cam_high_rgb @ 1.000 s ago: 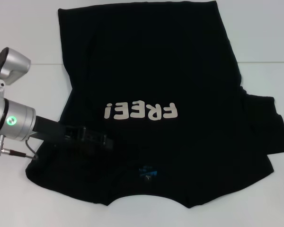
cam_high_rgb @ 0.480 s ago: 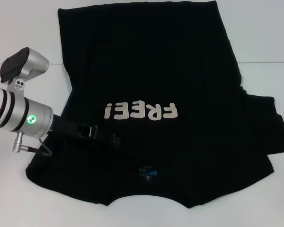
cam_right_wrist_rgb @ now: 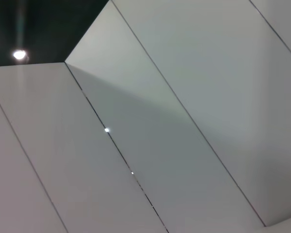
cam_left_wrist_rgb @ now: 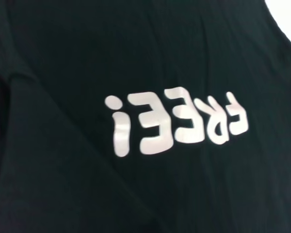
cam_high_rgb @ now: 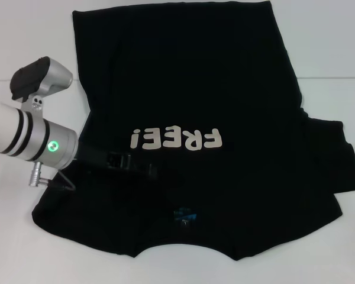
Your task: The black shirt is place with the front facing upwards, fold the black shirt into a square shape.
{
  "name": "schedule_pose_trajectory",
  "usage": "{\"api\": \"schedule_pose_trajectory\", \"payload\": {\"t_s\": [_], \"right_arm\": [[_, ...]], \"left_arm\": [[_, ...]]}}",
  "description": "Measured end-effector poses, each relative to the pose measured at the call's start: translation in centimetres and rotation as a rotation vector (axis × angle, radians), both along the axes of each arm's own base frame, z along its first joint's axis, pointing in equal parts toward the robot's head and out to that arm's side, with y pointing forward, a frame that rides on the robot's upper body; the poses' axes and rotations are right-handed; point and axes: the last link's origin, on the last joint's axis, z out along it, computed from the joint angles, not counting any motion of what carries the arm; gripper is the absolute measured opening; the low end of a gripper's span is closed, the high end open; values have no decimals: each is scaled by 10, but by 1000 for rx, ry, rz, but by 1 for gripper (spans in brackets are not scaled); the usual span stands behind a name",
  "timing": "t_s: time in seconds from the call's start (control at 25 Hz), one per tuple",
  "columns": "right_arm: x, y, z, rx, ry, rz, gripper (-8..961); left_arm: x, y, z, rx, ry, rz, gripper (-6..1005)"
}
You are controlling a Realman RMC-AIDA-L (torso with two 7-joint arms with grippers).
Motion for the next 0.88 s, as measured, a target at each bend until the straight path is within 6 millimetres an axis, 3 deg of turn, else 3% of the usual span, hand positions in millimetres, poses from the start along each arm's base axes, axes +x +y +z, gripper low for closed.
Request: {"api": "schedule_pose_trajectory", "payload": {"t_s": [0.68,0.76,0.88], "right_arm": [[5,-4,-2,10,-2,-17,924],[4,-3,-4,5,0,-15,924],[3,-2,-5,0,2,-13,924]], "left_arm": [[38,7,-31,64,-92,-177,729],[39,7,-31,66,-91,-188,729],[33,9,-16,96,-90,-190,728]]}}
